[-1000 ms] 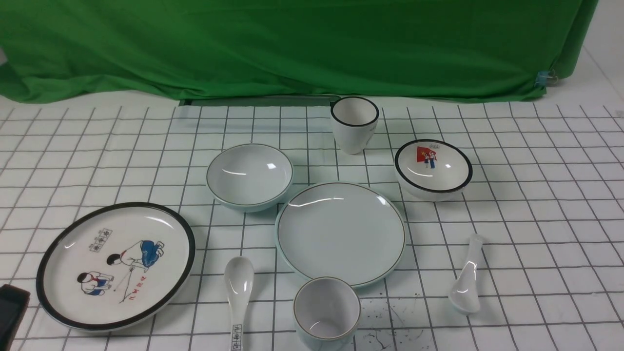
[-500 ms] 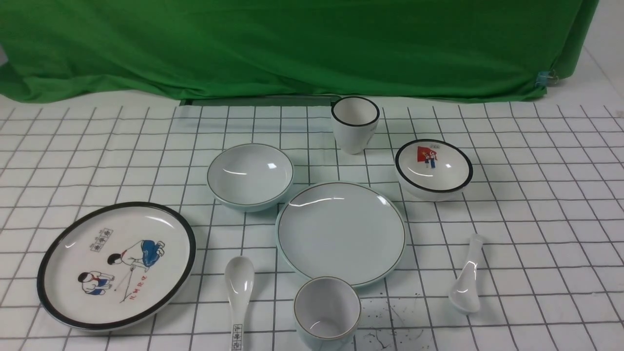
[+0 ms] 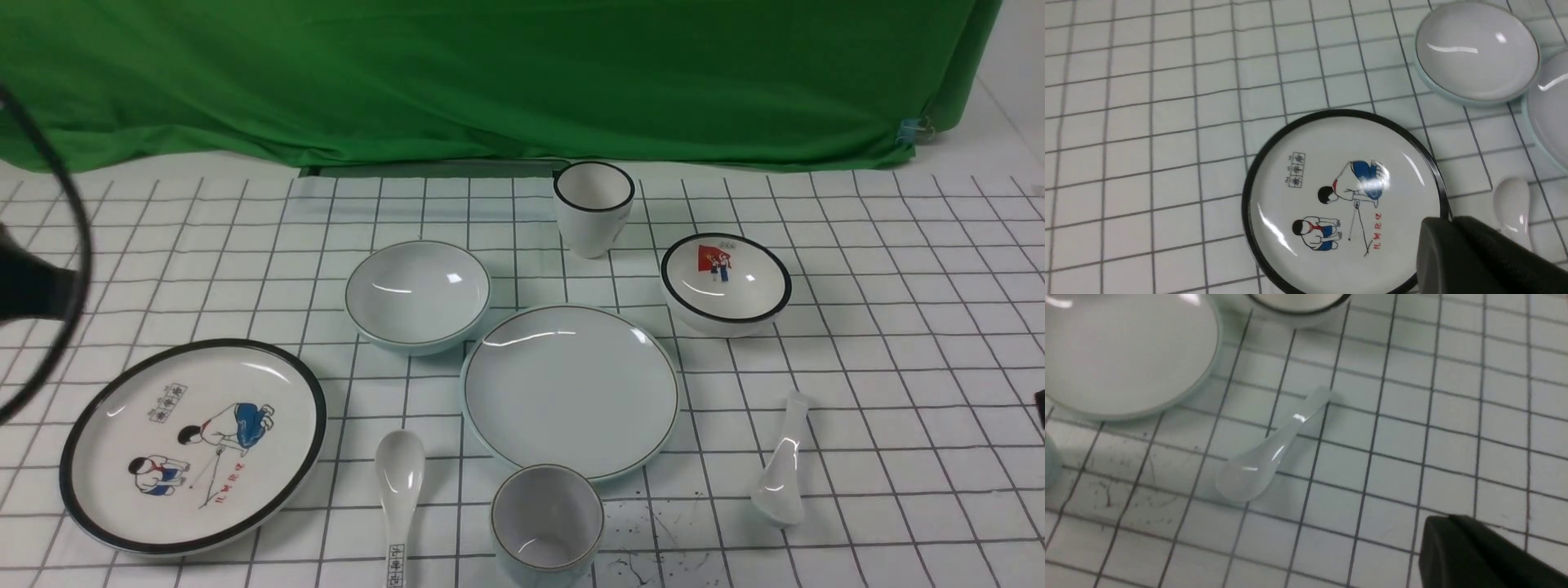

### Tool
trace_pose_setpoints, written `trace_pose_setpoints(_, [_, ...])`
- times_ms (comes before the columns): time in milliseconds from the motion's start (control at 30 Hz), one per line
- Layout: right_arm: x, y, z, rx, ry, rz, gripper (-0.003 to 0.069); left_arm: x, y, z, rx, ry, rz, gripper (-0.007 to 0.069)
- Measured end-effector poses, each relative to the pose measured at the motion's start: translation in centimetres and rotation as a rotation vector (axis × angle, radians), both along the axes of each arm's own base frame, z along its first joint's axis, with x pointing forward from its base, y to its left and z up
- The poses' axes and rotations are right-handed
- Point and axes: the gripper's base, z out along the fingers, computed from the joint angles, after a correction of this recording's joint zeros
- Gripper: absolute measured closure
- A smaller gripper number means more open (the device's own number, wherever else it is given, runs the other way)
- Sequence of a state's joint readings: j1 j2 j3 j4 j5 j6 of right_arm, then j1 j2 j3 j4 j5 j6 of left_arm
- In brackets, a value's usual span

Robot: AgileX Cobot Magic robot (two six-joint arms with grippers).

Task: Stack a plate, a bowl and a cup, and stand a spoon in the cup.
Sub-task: Use the left arm to grab a blue rice bowl

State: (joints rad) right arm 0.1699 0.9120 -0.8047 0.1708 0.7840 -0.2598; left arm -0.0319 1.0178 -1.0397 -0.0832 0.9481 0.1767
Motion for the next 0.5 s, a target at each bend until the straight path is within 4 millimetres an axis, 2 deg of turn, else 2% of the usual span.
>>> trace_pose_setpoints(33, [0.6,0.9,-0.3,-0.012,0.037,0.052,0.0645,1.5,-0.8,-0.7,0.027,0.053,-0.049,0.0653])
trace_pose_setpoints(133, [1.5,3.2,-1.0,-0.041,0.1,0.182,0.0645,4.5,-2.6,-2.1,0.071,0.127,-0.121,0.0653])
trace_pose_setpoints(300, [2.5,7.0,-2.5,-0.089,0.208,0.348,0.0645,10.8,-5.0,-4.3,0.041,0.167,-0.121,0.0629])
trace_pose_setpoints(333, [2.6,7.2,-2.6,-0.092,0.212,0.358,0.0645,10.8,-5.0,-4.3,0.04,0.166,-0.119,0.0623])
trace_pose_setpoints(400, [2.9,8.5,-3.0,-0.105,0.238,0.4,0.0645,14.0,-5.9,-5.5,0.009,0.194,-0.109,0.0565])
trace_pose_setpoints(433, [3.0,8.5,-3.0,-0.106,0.239,0.403,0.0645,14.3,-5.9,-5.6,0.007,0.196,-0.109,0.0553])
trace_pose_setpoints(467, [3.3,9.0,-3.1,-0.108,0.245,0.411,0.0645,16.1,-6.4,-6.6,-0.003,0.214,-0.108,0.0497])
trace_pose_setpoints(500, [3.4,9.1,-3.1,-0.107,0.243,0.413,0.0645,16.3,-6.4,-6.7,-0.002,0.217,-0.107,0.0489])
